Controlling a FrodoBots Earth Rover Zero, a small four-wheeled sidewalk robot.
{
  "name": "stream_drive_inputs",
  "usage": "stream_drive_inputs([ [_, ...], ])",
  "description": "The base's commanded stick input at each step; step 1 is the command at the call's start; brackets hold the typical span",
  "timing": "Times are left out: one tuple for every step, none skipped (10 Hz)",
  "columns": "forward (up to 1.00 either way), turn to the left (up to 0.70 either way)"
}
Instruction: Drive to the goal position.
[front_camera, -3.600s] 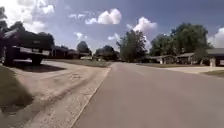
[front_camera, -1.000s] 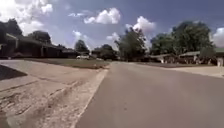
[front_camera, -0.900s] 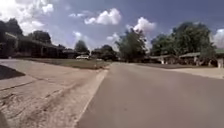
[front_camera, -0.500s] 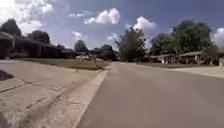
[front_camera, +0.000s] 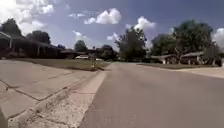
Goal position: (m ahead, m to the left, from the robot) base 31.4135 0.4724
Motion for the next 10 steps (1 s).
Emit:
stream_drive_inputs([
  [1.0,0.0],
  [1.0,0.0],
  [1.0,0.0],
  [1.0,0.0],
  [1.0,0.0],
  [1.0,0.0],
  [1.0,0.0],
  [1.0,0.0],
  [1.0,0.0],
  [1.0,0.0],
])
